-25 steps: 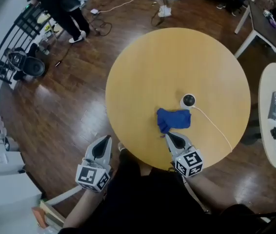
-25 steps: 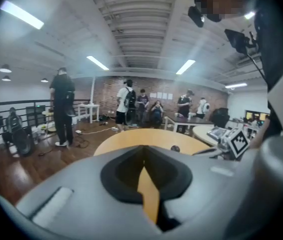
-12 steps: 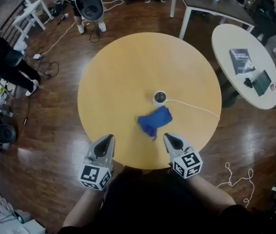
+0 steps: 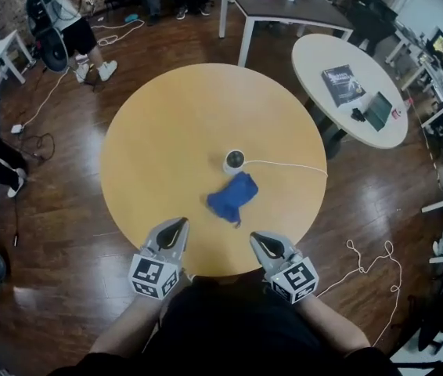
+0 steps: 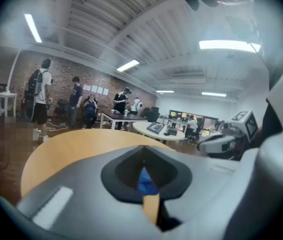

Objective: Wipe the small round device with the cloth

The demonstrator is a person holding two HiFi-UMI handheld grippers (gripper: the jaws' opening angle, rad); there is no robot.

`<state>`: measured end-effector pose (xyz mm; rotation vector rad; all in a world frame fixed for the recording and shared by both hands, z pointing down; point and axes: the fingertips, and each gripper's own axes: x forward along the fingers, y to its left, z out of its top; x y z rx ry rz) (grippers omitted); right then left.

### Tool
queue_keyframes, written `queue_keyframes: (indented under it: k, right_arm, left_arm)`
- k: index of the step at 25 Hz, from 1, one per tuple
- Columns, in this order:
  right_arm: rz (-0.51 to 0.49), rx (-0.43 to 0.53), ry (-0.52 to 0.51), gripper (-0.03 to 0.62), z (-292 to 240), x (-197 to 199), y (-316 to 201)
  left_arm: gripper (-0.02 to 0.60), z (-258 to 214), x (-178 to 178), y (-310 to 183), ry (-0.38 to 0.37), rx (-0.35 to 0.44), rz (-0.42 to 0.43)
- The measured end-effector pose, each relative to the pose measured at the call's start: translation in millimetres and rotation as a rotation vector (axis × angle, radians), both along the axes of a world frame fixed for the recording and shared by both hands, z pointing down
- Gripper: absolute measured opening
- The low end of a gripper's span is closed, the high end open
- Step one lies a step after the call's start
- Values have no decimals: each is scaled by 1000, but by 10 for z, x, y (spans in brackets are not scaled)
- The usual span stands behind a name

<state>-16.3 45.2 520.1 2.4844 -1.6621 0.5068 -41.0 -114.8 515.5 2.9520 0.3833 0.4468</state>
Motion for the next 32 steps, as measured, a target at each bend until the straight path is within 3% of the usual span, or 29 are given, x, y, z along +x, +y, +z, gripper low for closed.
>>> queue_keyframes:
  k: [4,7,10,15,19,22,28,32]
  right_arm:
    - [39,-35,13,2,5,-108,83]
    - [97,-35,8,2,-19,12,133]
    - [90,-39,-4,2,6,120,69]
    - [87,26,-70,2,241,431,-152]
    - [64,-82,-69,3,620,555,-397]
    - [7,-64,-84,3,739,592,-527]
    - [-48,-159,-71,115,1120,847,-567]
    - [-79,-174,-89,146,1296,982,-596]
  left_arm:
    - [3,-63,141,68,27,-15,57]
    - [3,-89,202,83,34,-9,76]
    - [3,-97,269,76,33,3,83]
    - [5,-140,336,-9,21,5,52]
    - [3,-66,183,-171,-29,38,-2]
    - [4,-2,67,-314,-72,39,-73]
    - [3,-57,-21,-382,-107,50,-138]
    - [4,-112,-84,-398,-114,66,-186]
